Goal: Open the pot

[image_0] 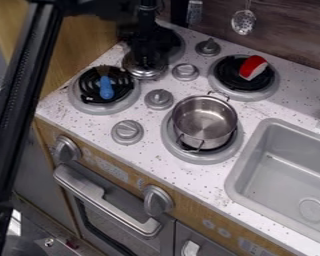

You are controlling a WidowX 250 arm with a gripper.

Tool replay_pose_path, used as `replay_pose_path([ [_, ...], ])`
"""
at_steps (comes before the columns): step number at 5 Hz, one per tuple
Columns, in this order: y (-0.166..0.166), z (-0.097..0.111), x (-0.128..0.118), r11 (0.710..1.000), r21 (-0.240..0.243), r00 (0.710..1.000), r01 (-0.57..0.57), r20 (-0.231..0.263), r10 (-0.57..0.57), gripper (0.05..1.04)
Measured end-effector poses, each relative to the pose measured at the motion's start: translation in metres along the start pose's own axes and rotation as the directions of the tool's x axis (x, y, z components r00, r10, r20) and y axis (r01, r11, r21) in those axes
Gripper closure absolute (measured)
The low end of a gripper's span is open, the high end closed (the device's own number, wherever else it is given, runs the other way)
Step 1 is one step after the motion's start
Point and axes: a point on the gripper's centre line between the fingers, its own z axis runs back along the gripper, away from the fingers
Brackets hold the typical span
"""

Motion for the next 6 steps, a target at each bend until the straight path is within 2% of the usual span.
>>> replay_pose_path([
  [1,0.002,-0.001,-0.015,1.000,0.005,1.000,-0.001,-0.019,0.001,0.467],
  [2,0.004,0.003,-0.028,1.000,0.000,1.000,-0.009,-0.007,0.009,0.184],
  [3,0.007,0.022,-0.044,1.000,-0.026,0.999,-0.011,0.041,0.012,0.085],
  [5,0.012,0.042,-0.087,0.994,-0.085,0.993,0.073,0.104,-0.064,0.086],
  [6,0.015,0.044,-0.101,0.980,-0.079,0.974,0.184,0.149,-0.171,0.086],
])
